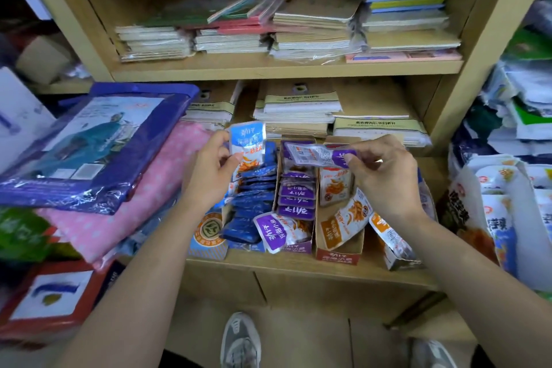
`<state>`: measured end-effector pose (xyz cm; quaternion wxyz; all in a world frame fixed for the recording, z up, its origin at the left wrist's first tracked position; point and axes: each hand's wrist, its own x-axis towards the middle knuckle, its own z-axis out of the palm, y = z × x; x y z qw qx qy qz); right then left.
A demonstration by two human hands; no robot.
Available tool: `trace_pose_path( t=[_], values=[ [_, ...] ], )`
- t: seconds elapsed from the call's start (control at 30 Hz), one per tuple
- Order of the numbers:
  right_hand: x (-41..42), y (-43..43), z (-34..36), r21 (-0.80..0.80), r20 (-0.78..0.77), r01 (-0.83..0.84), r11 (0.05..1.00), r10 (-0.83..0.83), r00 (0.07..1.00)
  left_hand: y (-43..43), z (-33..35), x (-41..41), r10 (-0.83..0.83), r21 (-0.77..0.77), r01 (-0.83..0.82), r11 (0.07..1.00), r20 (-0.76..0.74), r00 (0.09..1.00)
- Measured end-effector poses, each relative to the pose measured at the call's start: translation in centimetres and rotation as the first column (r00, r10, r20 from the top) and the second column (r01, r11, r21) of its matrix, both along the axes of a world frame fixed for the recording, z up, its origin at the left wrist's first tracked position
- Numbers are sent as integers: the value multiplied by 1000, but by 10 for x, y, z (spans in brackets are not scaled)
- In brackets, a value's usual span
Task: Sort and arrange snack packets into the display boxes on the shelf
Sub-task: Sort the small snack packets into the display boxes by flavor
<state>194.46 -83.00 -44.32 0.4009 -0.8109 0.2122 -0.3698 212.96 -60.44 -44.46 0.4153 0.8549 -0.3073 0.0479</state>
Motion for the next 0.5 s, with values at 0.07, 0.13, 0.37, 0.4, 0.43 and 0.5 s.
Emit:
trace_pose_path(
  t=[0.07, 0.13, 0.37, 0.4, 0.43, 0.5],
  values=[
    [-1, 0, -1, -48, -34, 0, 999, -2, 999, -4, -4, -1, 14, 136, -27, 990, 94, 995],
    [-2, 0, -1, -44, -46, -32, 999, 30, 998, -8, -7, -1, 29, 203, -73, 976, 211, 977],
    [-3, 6, 3, 106, -1, -140, 984, 141, 990, -13, 0, -12, -113, -29, 114, 993, 33, 993],
    [-3, 7, 3, 94, 3, -137, 986, 137, 991, -12, -2, -12, -126, -19, 127, 992, 54, 991],
    [-2, 8, 1, 56, 1, -123, 991, 123, 992, -12, -2, -12, -117, -9, 118, 993, 70, 991],
    [0, 7, -2, -36, 6, -75, 997, 75, 997, -12, -4, -10, -47, 27, 43, 999, 127, 991]
  ],
)
